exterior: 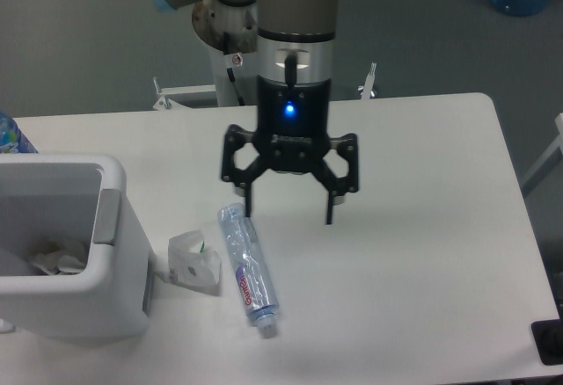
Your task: Open the trash can
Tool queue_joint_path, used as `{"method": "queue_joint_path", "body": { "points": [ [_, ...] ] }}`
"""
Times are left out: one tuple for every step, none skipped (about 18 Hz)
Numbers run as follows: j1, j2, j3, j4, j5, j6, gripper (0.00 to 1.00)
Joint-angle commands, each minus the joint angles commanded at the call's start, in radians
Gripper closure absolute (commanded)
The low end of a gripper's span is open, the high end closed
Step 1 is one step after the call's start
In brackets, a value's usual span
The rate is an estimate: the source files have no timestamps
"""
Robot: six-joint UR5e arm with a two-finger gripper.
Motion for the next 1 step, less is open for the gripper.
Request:
{"method": "queue_joint_path", "body": {
  "points": [
    [0.011, 0.000, 0.000, -0.009, 0.002, 0.026, 0.00]
  ]
}}
